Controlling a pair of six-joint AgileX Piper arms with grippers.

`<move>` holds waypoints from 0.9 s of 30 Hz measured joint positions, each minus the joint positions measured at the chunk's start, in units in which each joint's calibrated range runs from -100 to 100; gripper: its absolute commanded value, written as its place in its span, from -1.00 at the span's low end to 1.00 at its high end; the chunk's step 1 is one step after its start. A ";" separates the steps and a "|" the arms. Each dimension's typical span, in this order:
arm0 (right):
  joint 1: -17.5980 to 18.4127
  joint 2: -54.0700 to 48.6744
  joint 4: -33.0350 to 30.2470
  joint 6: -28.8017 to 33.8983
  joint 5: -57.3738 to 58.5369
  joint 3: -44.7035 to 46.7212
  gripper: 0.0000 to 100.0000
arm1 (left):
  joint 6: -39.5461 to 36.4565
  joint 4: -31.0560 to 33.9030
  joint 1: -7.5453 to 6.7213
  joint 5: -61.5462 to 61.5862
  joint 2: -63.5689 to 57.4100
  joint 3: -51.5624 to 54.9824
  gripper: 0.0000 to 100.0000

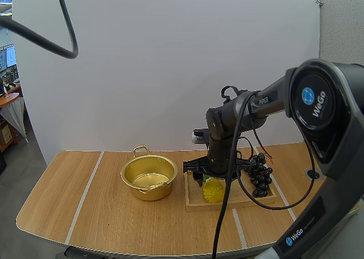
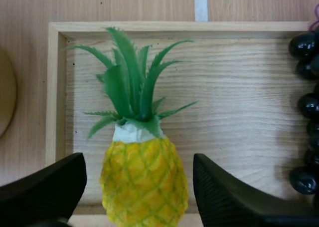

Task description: Open the pot, put the pineapple inside, and close it

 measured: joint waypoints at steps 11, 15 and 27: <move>0.00 5.24 -0.43 0.03 -2.94 0.00 1.00 | 0.00 0.00 0.00 0.00 0.00 0.00 -1.00; 0.00 6.47 -0.58 0.03 -3.16 0.00 1.00 | 0.00 0.00 0.00 0.00 0.00 0.00 -1.00; 0.00 7.90 -2.18 0.21 -5.43 0.00 -0.95 | 0.00 0.00 0.00 0.00 0.00 0.00 -1.00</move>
